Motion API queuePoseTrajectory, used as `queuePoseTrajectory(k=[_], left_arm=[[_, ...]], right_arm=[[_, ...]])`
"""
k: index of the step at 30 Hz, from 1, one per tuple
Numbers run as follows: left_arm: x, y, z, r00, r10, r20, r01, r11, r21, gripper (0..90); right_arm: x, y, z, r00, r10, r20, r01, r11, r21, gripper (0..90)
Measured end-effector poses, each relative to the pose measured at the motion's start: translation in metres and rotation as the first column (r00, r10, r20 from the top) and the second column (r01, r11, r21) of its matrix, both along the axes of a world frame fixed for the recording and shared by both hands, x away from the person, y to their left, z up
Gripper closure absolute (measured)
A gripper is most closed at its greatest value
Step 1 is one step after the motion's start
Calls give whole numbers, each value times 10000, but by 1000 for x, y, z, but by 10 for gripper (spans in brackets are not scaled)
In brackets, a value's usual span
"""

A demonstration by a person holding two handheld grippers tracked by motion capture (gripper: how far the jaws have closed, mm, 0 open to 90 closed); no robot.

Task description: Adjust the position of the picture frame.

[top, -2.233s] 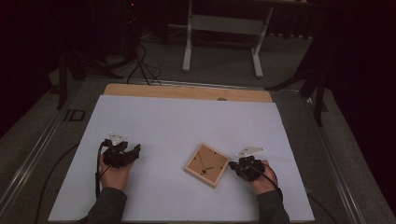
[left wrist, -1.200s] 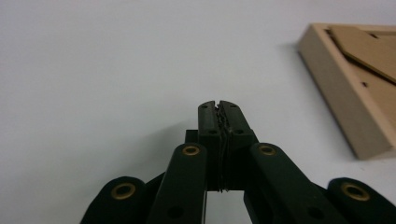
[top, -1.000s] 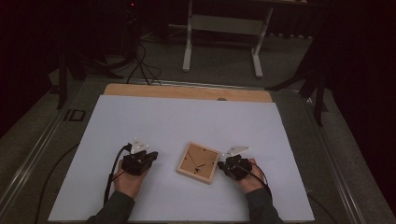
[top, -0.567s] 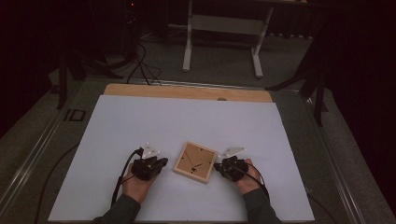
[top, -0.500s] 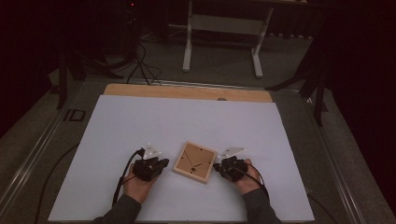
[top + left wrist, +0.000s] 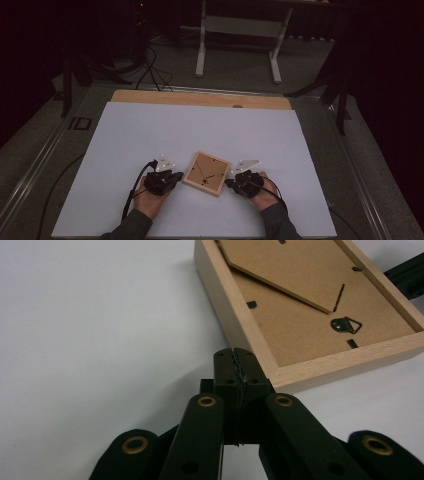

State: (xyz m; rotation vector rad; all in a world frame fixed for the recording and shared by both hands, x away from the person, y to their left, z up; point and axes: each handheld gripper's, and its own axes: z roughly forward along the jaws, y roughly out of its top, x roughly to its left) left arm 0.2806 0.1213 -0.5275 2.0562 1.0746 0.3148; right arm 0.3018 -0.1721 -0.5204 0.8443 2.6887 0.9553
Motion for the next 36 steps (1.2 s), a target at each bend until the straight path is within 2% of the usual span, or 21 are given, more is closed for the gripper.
queuePoseTrajectory(k=[6, 13, 20, 29, 32, 36], left_arm=[[-1, -1, 0, 10000, -61, -39, 61, 10000, -21, 894], [-4, -2, 0, 9999, -109, -89, 108, 9999, -63, 896], [-9, -10, -1, 9991, -418, -59, 417, 9991, -70, 896], [-20, -26, -1, 9934, -1147, -6, 1147, 9932, -177, 896], [-23, -31, 0, 9906, -1370, 41, 1371, 9904, -177, 896], [-24, -36, 0, 9890, -1480, 50, 1481, 9886, -253, 895]], right_arm=[[-1, 2, 1, 9997, 246, -91, -246, 9997, 16, 895], [1, 3, 0, 10000, -26, 57, 26, 10000, 37, 895], [8, 0, -1, 9959, -871, 254, 869, 9962, 88, 896], [19, -6, -4, 9788, -2008, 411, 1992, 9792, 386, 897], [21, -8, -5, 9740, -2220, 444, 2201, 9745, 437, 896], [23, -13, -2, 9721, -2306, 421, 2277, 9717, 631, 896]])
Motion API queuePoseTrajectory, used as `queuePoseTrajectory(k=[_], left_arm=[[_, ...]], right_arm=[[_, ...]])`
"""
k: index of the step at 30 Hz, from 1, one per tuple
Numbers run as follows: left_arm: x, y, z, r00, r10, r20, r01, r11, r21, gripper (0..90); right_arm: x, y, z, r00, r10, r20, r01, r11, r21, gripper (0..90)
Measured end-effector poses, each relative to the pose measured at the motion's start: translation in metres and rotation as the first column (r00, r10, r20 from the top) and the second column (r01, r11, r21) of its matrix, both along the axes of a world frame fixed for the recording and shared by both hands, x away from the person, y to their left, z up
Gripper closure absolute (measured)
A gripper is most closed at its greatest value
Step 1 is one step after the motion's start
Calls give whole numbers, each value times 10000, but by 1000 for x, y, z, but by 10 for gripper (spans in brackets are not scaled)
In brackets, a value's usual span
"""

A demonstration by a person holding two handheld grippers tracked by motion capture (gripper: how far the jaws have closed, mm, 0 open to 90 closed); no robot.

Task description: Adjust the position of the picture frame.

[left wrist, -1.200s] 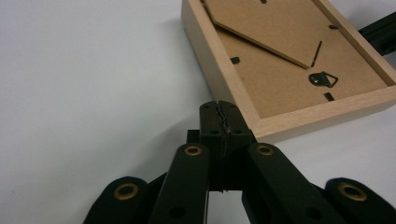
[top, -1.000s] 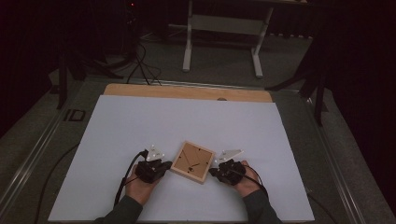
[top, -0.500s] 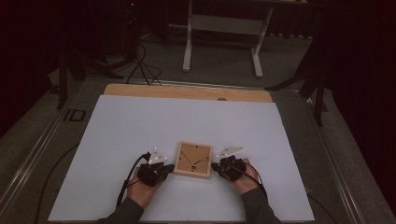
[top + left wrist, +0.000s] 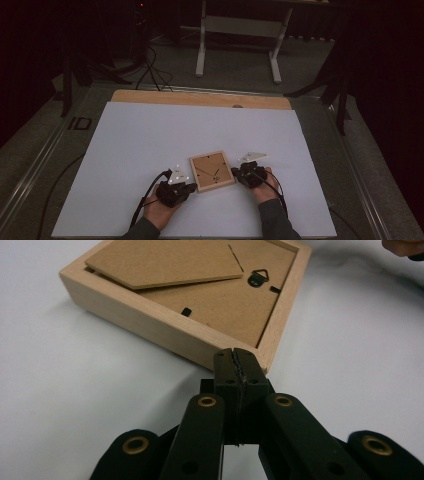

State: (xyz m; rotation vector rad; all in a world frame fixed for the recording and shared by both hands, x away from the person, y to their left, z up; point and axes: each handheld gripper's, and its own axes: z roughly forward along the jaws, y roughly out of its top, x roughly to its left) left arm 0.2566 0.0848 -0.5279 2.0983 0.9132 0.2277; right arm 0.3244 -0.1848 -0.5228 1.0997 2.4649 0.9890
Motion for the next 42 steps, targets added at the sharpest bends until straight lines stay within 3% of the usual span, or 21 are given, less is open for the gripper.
queuePoseTrajectory(k=[12, 18, 31, 42], left_arm=[[-2, -17, -1, 9993, -352, 126, 353, 9993, -82, 895], [-1, -17, 0, 9991, -354, 236, 355, 9993, -63, 894], [18, 10, 10, 9953, 800, 546, -790, 9967, -206, 894], [38, 29, 12, 9868, 1485, 641, -1478, 9889, -158, 894]], right_arm=[[-9, -17, 18, 9994, 240, 263, -254, 9982, 540, 895], [-16, -19, 23, 9949, 981, 221, -988, 9946, 332, 895], [-23, -18, 17, 9803, 1951, -308, -1959, 9803, -262, 895], [-20, -18, 13, 9758, 2104, -603, -2131, 9760, -441, 895]])
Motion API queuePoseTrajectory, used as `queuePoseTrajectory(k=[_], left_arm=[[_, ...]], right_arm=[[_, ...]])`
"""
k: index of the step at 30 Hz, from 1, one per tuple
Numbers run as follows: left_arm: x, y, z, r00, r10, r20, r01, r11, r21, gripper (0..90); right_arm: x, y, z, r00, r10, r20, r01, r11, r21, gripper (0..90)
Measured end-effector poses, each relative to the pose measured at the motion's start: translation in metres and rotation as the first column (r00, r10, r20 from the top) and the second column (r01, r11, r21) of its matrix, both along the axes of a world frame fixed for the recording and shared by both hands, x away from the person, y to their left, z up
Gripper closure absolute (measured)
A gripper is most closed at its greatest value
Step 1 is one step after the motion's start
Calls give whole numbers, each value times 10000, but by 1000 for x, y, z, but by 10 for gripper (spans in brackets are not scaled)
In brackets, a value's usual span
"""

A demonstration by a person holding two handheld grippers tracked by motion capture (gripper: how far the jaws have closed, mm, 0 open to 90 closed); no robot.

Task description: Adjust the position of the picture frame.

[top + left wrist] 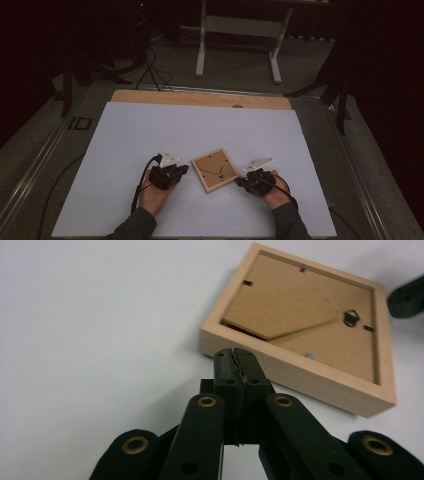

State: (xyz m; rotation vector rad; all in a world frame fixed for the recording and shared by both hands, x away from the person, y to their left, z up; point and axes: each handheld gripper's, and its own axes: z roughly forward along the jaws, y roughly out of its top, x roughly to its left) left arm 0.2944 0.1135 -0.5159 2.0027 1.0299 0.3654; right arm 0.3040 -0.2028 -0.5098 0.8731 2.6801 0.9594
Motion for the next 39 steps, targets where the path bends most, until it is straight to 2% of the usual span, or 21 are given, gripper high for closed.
queuePoseTrajectory(k=[6, 8, 10, 15, 16, 22, 26, 39], left_arm=[[5, 4, -1, 9999, 140, -75, -140, 9999, 44, 894], [8, 3, -2, 9998, 168, -53, -168, 9998, 92, 893], [10, 1, -3, 9998, 188, -41, -188, 9997, 159, 889], [14, 2, -5, 9996, 270, -52, -269, 9994, 217, 888], [15, 2, -5, 9995, 304, -52, -303, 9993, 215, 888], [21, 1, -7, 9992, 401, -18, -400, 9988, 266, 888], [26, 0, -10, 9987, 494, -81, -491, 9982, 357, 888], [38, -4, -16, 9985, 534, -142, -526, 9972, 532, 886]], right_arm=[[0, 2, -2, 10000, 30, -87, -31, 9999, -143, 895], [1, 2, -3, 9999, -117, -16, 117, 9997, -199, 895], [5, 0, -3, 9987, -511, 76, 512, 9986, -154, 895], [11, 0, -5, 9943, -1032, 252, 1035, 9946, -121, 895], [15, 1, -6, 9910, -1305, 309, 1308, 9914, -74, 895], [21, 6, -8, 9816, -1834, 536, 1838, 9830, -8, 895], [22, 8, -9, 9791, -1955, 563, 1956, 9807, 31, 896], [20, 16, -10, 9843, -1681, 540, 1681, 9858, 53, 895]])
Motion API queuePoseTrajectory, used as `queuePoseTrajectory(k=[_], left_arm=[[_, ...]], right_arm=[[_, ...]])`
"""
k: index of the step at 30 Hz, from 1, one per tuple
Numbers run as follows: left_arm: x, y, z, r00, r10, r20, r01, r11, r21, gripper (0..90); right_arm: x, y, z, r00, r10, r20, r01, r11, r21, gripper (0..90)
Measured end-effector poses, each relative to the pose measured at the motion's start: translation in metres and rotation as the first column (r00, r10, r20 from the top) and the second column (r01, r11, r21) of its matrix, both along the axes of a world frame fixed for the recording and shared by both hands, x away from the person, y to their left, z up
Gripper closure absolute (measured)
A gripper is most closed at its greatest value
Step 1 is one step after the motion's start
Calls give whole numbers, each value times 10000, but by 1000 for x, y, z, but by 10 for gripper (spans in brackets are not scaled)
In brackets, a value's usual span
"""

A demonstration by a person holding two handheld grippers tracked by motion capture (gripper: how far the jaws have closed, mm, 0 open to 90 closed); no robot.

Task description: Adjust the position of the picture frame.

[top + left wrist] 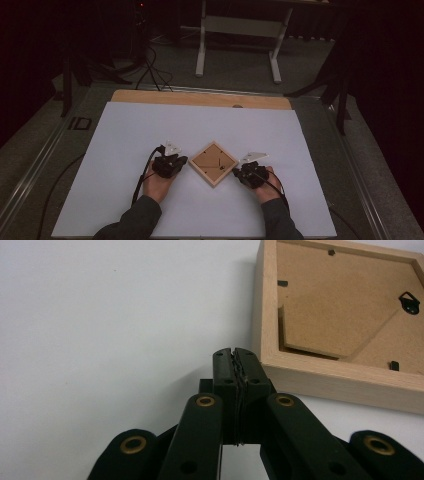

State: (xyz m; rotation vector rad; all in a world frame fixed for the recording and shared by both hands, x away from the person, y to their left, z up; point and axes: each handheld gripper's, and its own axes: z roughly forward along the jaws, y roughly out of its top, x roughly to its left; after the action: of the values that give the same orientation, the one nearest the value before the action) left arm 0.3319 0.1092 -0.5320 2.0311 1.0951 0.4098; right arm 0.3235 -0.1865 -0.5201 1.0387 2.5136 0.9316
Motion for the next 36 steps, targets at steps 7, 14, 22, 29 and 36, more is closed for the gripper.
queuePoseTrajectory(k=[7, 14, 22, 29, 36], left_arm=[[-1, -2, 0, 9999, -101, 50, 101, 9999, 45, 885], [-2, -2, 0, 10000, -81, 29, 80, 9999, 81, 894], [-9, -9, 1, 9993, -383, -27, 383, 9992, 82, 895], [-21, -18, 2, 9965, -837, -75, 838, 9963, 190, 896], [-29, -19, 2, 9953, -962, -39, 963, 9950, 262, 896]], right_arm=[[-2, 6, -1, 9997, 245, -22, -245, 9996, -101, 895], [-4, 10, -1, 9995, 315, 14, -315, 9994, -160, 895], [-3, 8, -1, 9998, 173, 81, -171, 9997, -196, 896], [-2, 2, 1, 9997, -145, 175, 148, 9997, -173, 896], [-3, 1, 0, 9999, -93, 101, 95, 9998, -184, 896]])
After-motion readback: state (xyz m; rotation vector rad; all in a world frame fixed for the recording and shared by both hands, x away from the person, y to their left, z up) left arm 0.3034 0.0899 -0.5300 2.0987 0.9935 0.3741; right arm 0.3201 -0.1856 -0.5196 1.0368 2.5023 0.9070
